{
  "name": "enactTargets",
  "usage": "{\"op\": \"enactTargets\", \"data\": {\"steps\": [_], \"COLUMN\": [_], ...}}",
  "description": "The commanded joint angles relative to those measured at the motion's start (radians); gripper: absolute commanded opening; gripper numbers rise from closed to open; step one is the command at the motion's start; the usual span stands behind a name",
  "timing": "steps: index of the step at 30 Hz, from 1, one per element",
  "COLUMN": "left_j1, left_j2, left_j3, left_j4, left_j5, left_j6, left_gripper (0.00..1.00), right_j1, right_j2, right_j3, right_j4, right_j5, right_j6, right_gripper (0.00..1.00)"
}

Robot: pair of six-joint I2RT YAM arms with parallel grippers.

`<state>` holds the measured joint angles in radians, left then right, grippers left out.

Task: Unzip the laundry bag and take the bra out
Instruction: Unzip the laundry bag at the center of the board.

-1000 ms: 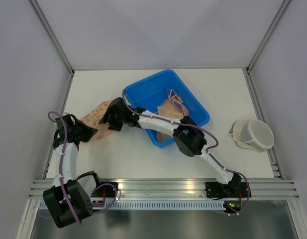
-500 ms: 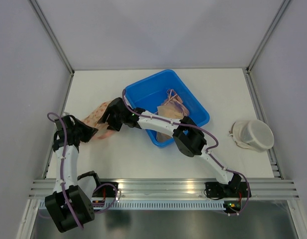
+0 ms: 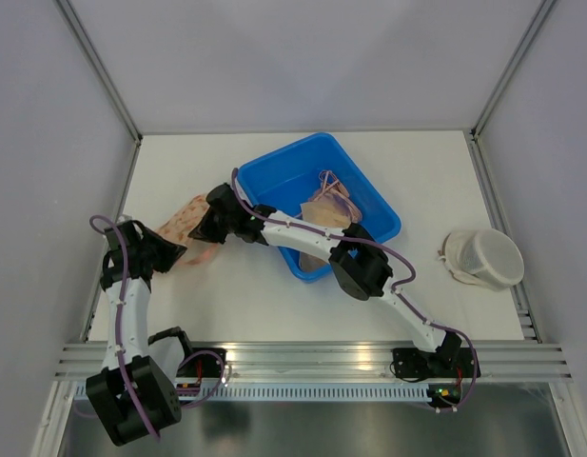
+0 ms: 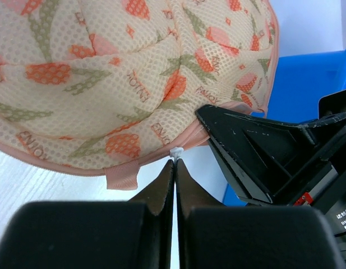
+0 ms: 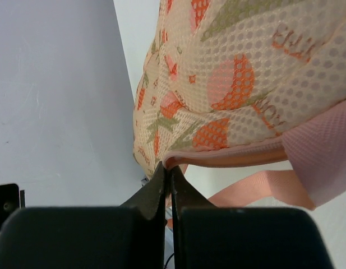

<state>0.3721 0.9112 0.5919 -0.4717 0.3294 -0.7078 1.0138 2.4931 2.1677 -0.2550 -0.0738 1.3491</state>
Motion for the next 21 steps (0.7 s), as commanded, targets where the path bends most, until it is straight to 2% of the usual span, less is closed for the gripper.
{"op": "enactTargets", "data": {"steps": [1,13,16,18,19,21], "left_j1": [-0.004,-0.002,-0.002,-0.001,-0.001,-0.002], "left_j2": [0.005,0.04,0.055,0.069,0.069,0.068], "left_j3": [0.019,0.042,0.051,0.065,0.071,0.088], "left_j4": [-0.024,-0.11,-0.113,-0.099,-0.091,-0.087], "left_j5": [-0.064,-0.243,-0.205,-0.118,-0.099,-0.072], "left_j6": [0.048,0.06,0.062,0.071,0.068,0.071], "left_gripper": [0.02,0.02,0.02,0.02,0.05,0.18], "right_j1": [-0.006,-0.029,-0.029,-0.03,-0.03,-0.029], "right_j2": [0.016,0.024,0.016,0.015,0.016,0.018], "right_j3": [0.046,0.083,0.078,0.078,0.08,0.08], "right_j4": [0.046,0.026,0.023,0.029,0.034,0.036], "right_j5": [0.02,0.011,0.009,-0.004,-0.014,-0.034], "right_j6": [-0.001,-0.056,-0.074,-0.084,-0.087,-0.094], "right_gripper": [0.0,0.0,0.0,0.01,0.0,0.0]}}
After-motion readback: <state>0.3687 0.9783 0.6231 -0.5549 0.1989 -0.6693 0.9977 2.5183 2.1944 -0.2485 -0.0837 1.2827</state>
